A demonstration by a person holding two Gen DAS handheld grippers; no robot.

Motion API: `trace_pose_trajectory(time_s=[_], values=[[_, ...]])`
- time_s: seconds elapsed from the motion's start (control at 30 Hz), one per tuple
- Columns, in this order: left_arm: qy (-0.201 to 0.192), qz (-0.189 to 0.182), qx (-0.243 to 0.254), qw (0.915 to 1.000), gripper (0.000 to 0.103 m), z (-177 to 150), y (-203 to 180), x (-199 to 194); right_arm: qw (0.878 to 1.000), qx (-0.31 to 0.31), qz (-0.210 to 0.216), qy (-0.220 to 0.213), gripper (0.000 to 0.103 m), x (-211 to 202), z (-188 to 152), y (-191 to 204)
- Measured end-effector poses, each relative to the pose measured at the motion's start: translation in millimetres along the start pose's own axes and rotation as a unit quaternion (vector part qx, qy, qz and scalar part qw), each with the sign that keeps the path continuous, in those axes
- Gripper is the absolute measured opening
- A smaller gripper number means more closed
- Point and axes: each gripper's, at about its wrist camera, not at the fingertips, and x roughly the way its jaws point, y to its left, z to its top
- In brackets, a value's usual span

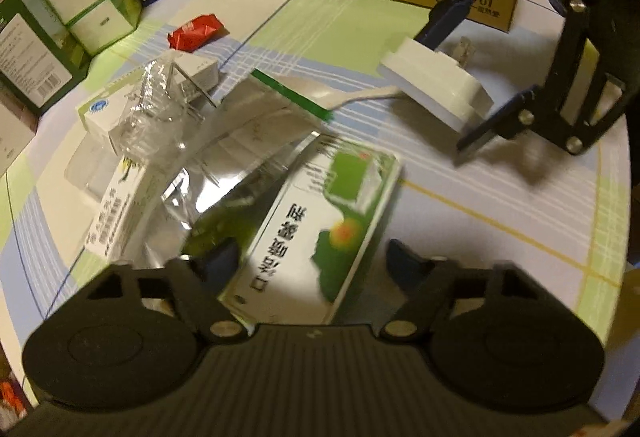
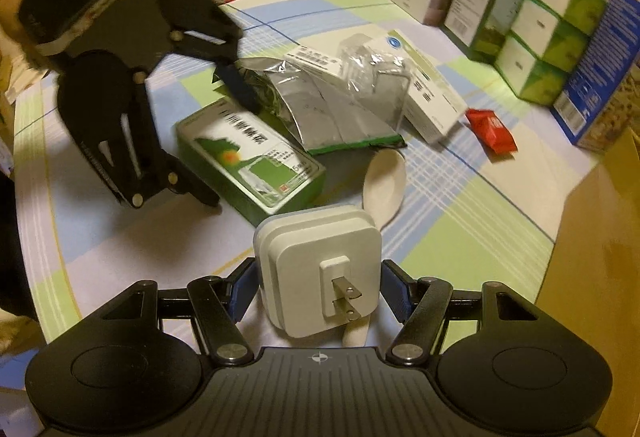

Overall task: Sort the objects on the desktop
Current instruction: 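Grasp the green medicine box with the left tool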

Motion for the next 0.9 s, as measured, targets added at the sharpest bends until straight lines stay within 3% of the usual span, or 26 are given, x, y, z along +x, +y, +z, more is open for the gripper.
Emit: trace_pose_trajectory(time_s=[0.03,0.2,0.3,0.4,0.47,0.6,0.9], values=[[0.004,0.000,-0.005,1.0000,0.057,-1,-5,-3,1.000,0.008,-0.002,0.002,0.063,-2,-1,0],[0.010,0.003,-0.049,0.9987,0.053,-9,-34,-19,0.999,0.042,-0.022,0.022,0.063,-12,-11,3],[0.003,0.017,-0.085,0.9962,0.054,-11,-44,-23,0.997,0.061,-0.031,0.034,0.063,-16,-19,5],[-0.006,0.032,-0.099,0.9945,0.063,-11,-49,-23,0.997,0.072,-0.032,0.026,0.063,-18,-25,5],[-0.009,0.032,-0.099,0.9945,0.064,-11,-51,-22,0.996,0.080,-0.023,0.017,0.065,-17,-29,4],[-0.018,0.033,-0.101,0.9942,0.065,-12,-51,-24,0.997,0.080,-0.011,-0.006,0.077,-17,-33,3],[-0.036,0.029,-0.115,0.9922,0.066,-7,-39,-17,0.997,0.067,0.015,-0.024,0.078,-7,-30,-2]])
